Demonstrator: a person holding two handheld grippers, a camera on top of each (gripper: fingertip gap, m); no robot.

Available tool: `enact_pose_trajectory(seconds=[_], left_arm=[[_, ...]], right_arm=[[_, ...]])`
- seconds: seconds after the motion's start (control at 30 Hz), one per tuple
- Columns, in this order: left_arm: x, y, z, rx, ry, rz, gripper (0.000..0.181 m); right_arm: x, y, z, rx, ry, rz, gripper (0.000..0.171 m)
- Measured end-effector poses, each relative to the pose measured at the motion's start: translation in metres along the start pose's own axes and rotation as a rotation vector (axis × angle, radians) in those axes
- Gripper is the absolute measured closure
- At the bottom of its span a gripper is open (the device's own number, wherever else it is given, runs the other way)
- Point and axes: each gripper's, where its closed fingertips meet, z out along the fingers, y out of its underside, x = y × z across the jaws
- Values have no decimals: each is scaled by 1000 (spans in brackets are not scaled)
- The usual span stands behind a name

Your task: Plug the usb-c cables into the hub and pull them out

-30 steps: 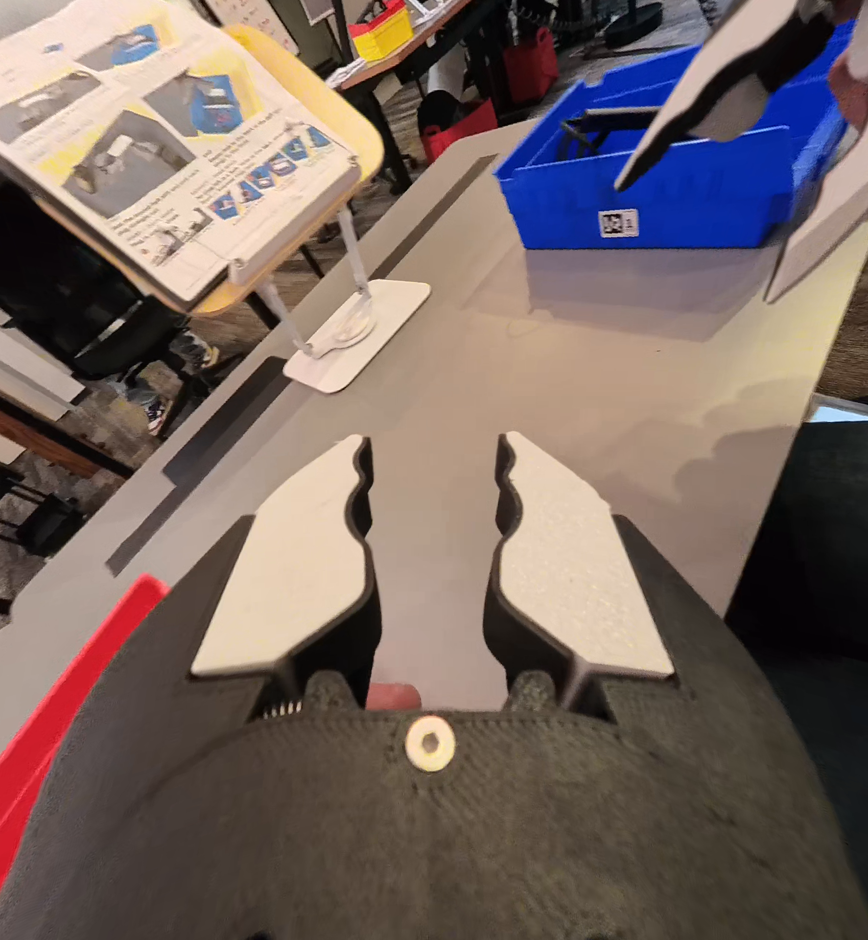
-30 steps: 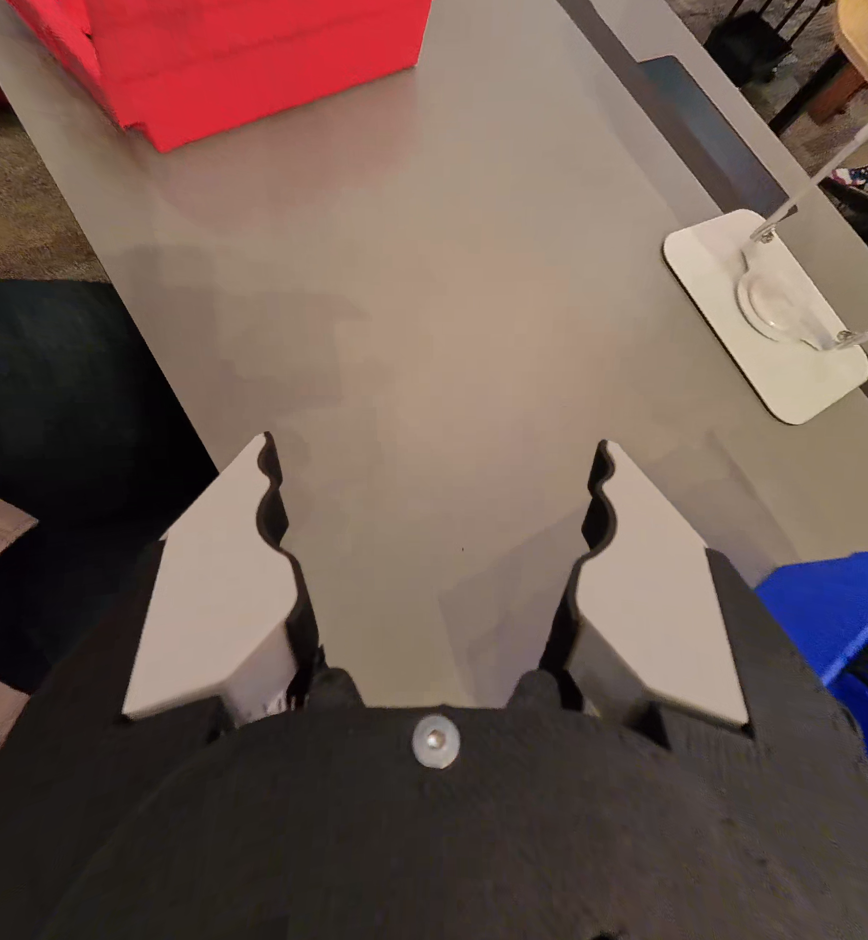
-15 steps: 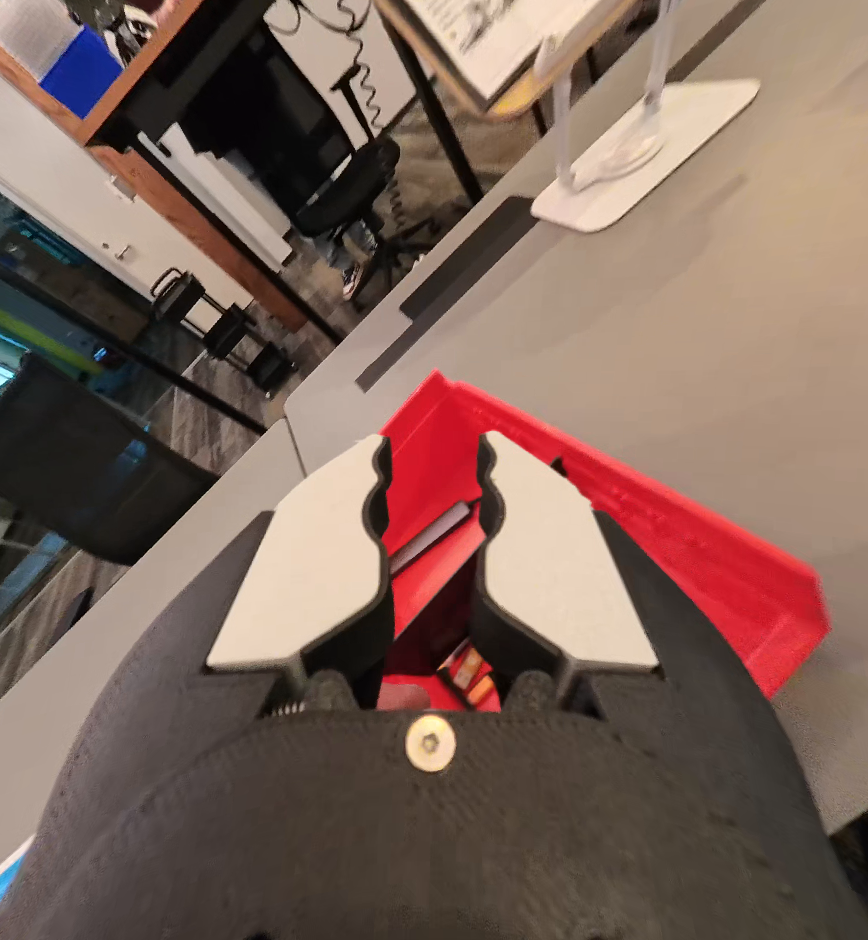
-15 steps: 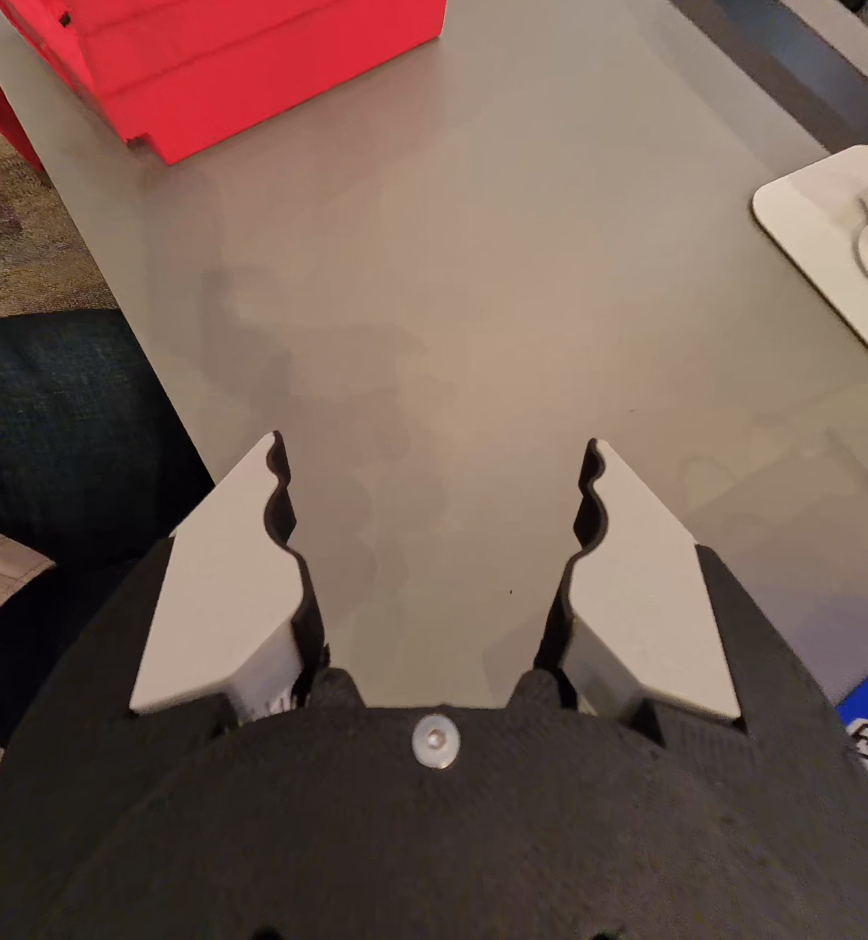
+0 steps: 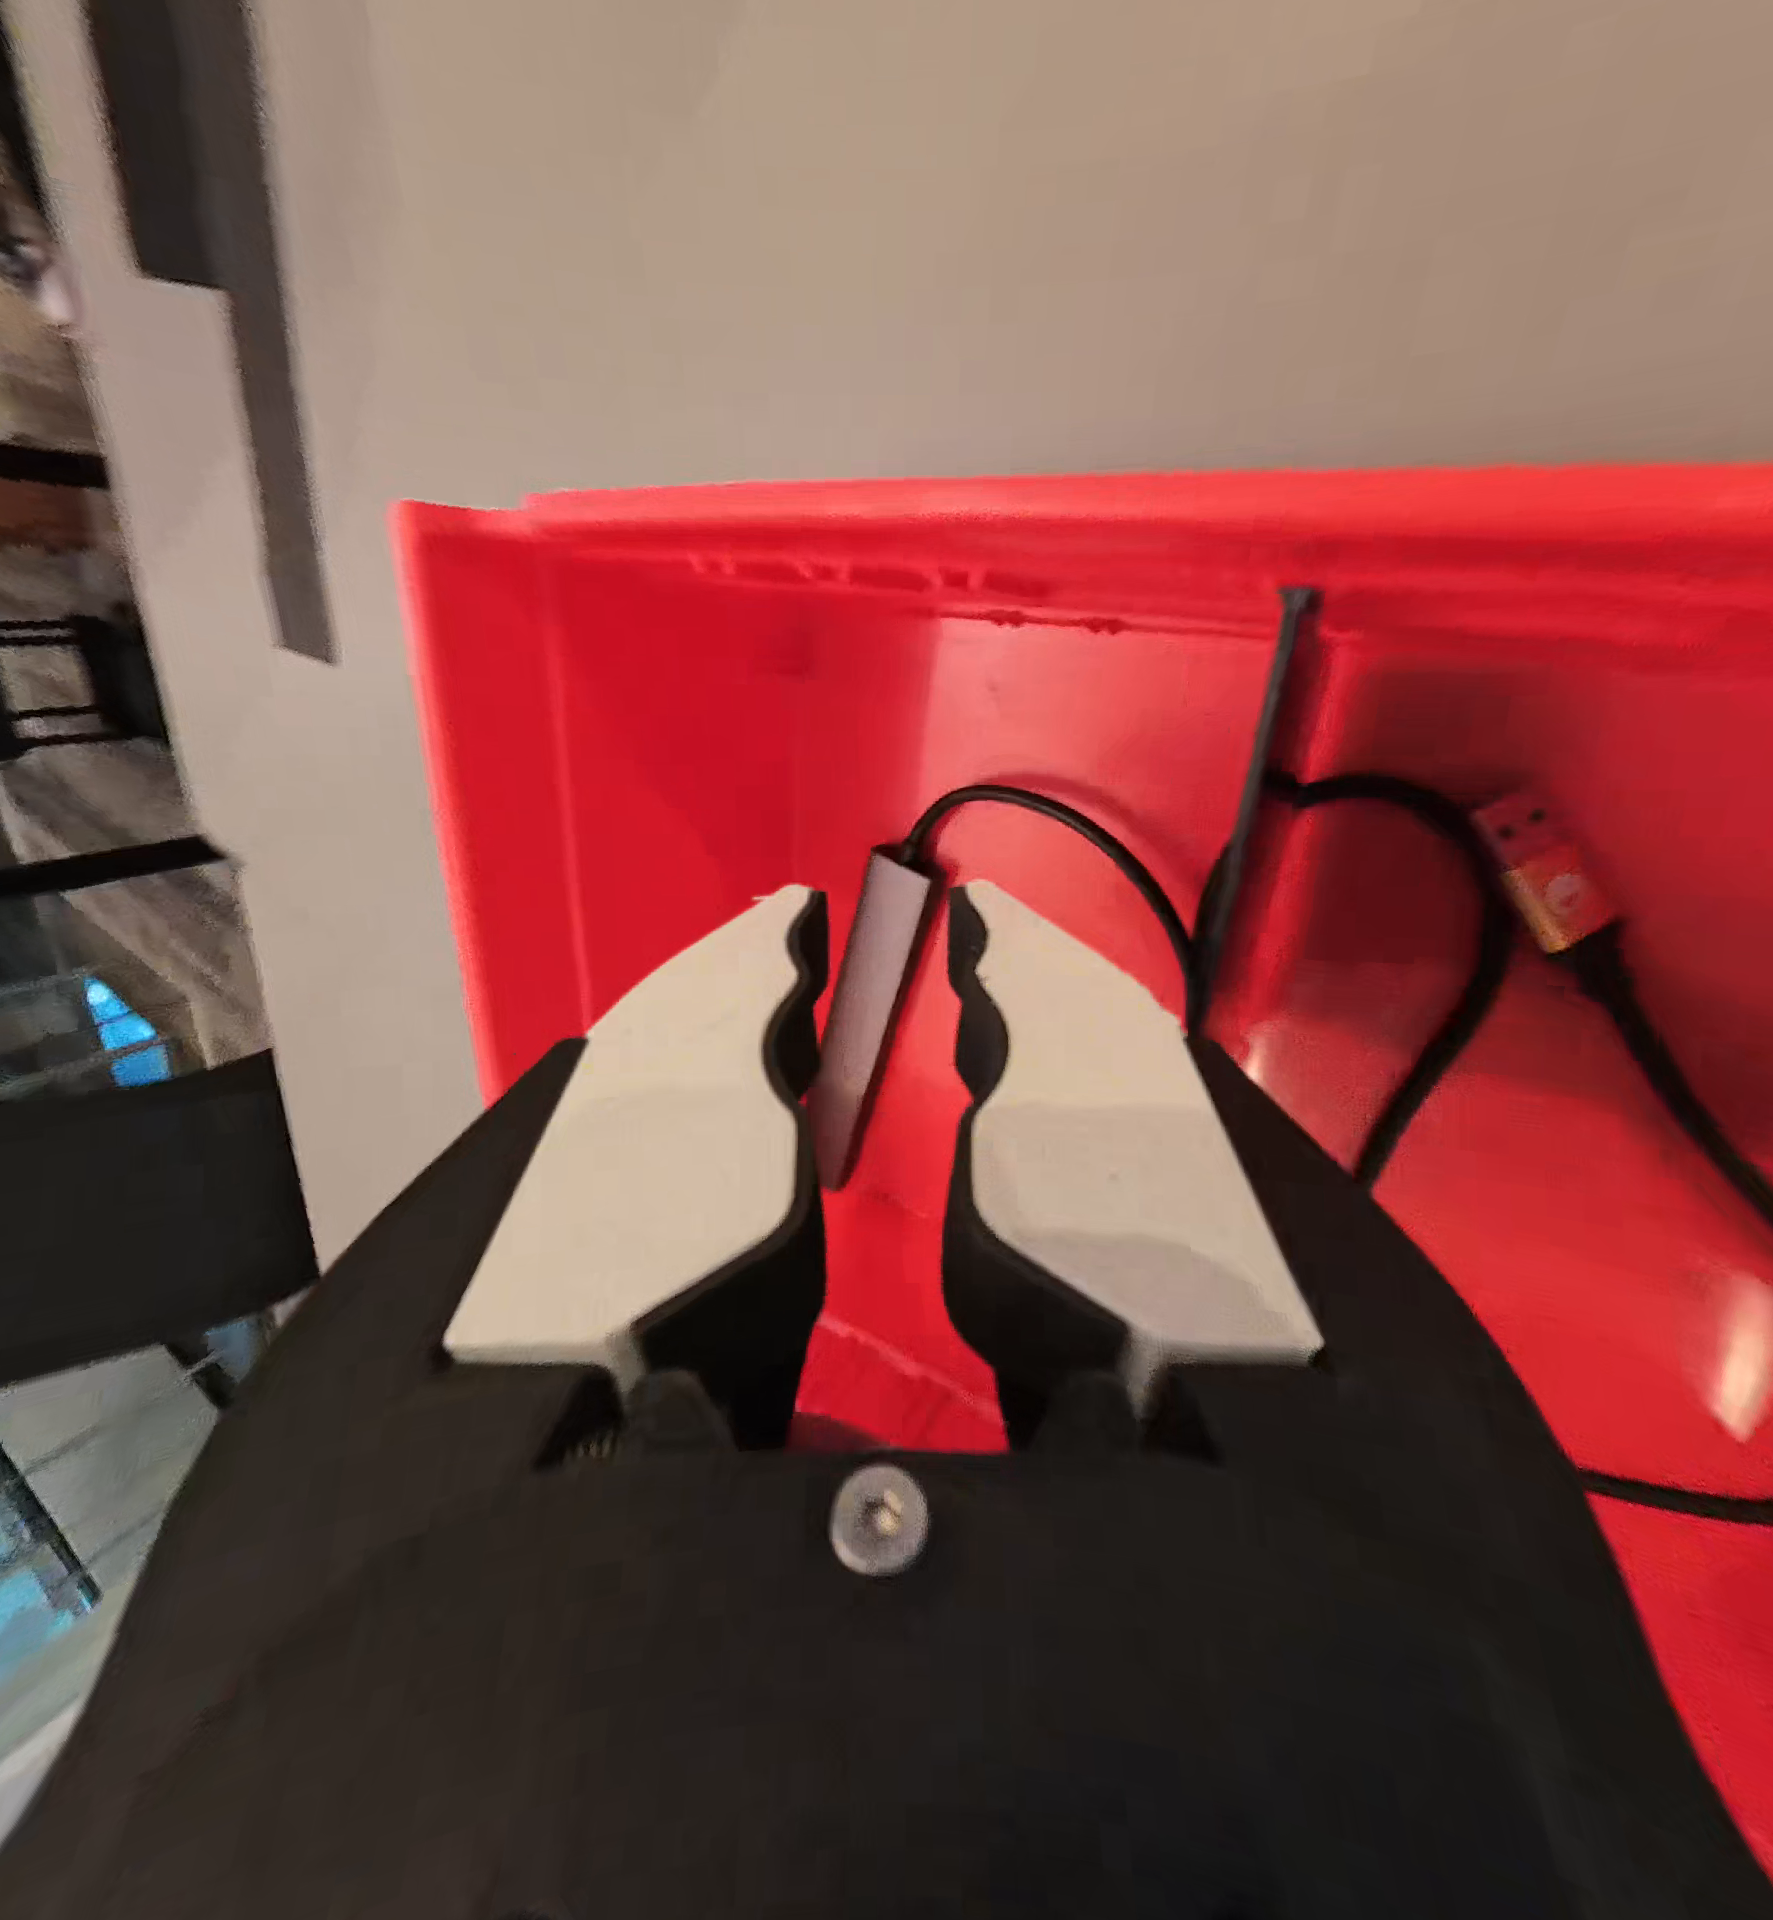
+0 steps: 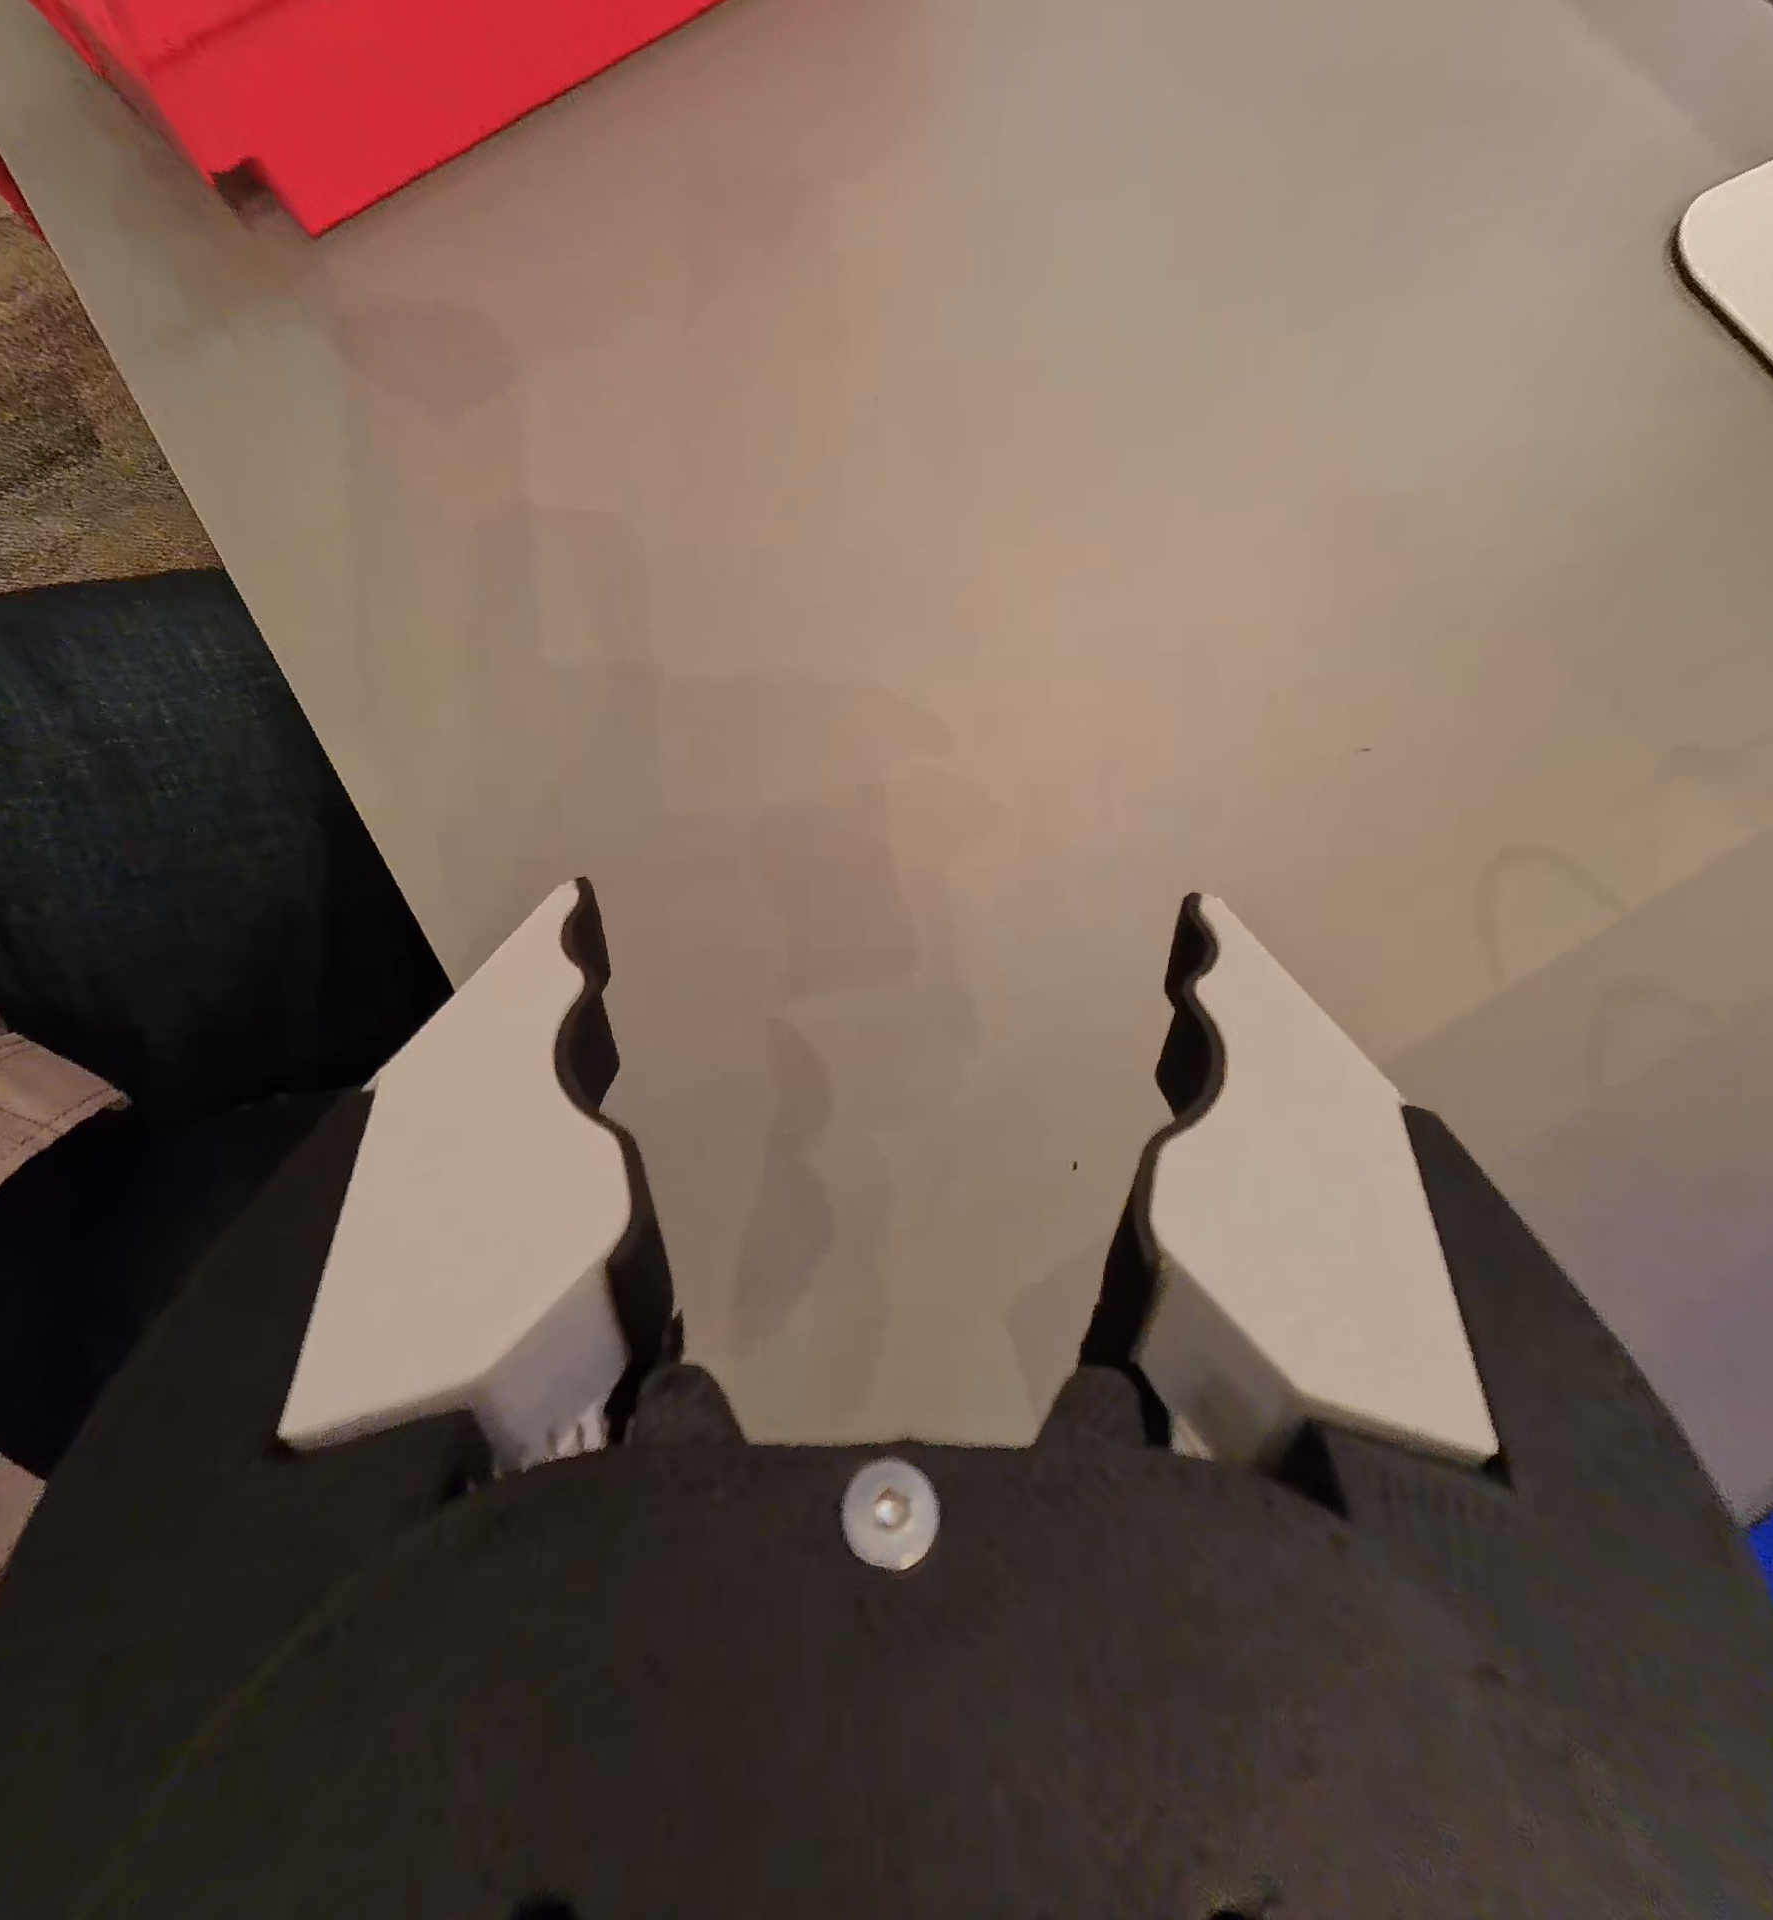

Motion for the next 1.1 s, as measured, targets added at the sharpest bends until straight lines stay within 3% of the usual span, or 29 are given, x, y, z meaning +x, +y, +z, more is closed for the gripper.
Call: enact_pose_trajectory(seconds=[0.3, 0.6, 0.87, 1.1], left_arm=[[10, 11, 52, -67, 205, 117, 161], [17, 9, 71, -71, 256, 142, 169], [6, 6, 66, -38, 178, 136, 178], [-20, 6, 24, 26, 4, 65, 179]], right_arm=[[0, 9, 5, -3, -33, 42, 67], [0, 12, 10, 1, -60, 70, 68], [0, 15, 12, 5, -72, 83, 69], [1, 11, 8, 35, -76, 87, 69]])
